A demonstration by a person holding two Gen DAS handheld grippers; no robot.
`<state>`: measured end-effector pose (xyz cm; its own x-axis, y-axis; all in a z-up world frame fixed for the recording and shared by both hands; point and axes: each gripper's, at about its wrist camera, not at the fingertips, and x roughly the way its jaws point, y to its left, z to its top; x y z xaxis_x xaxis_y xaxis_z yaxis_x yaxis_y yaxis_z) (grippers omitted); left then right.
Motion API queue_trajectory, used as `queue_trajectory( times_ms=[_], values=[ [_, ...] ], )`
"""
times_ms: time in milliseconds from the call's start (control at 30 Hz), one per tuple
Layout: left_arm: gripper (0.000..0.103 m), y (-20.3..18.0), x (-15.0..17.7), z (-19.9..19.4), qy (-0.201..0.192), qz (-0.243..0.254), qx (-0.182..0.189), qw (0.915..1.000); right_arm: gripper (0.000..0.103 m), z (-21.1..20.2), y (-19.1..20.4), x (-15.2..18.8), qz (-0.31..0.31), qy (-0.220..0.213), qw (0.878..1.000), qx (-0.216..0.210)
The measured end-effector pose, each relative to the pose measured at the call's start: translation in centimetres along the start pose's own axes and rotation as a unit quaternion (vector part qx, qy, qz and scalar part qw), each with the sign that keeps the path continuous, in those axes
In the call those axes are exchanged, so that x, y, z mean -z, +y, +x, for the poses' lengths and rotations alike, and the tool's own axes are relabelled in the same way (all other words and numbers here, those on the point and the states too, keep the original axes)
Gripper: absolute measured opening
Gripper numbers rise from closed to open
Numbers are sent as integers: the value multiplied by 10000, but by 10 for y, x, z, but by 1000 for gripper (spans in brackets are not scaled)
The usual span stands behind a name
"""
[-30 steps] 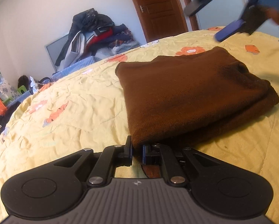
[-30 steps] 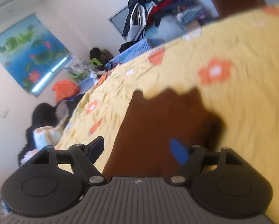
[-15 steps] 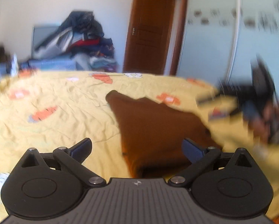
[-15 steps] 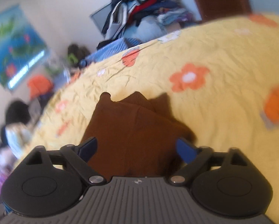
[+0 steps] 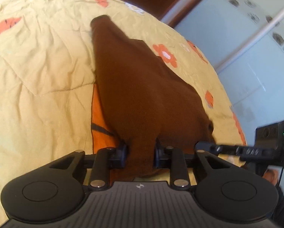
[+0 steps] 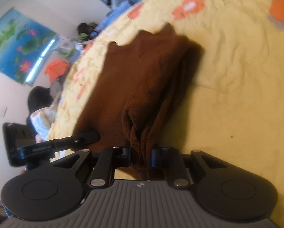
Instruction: Fold small clothes
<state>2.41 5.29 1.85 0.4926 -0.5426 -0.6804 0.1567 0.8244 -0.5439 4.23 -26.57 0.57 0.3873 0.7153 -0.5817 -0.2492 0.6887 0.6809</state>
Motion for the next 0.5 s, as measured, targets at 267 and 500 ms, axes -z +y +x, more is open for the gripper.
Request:
queue_trajectory(
  times_ms=[267, 500],
  values=[
    [57, -20, 7, -35, -604, 1116, -838, 9884, 65, -11, -8, 1, -3, -117, 9999, 108],
    [72, -73, -19, -16, -1245, 2305, -1098, 9588, 71, -22, 4, -74, -88, -1062, 9935, 399]
  ],
)
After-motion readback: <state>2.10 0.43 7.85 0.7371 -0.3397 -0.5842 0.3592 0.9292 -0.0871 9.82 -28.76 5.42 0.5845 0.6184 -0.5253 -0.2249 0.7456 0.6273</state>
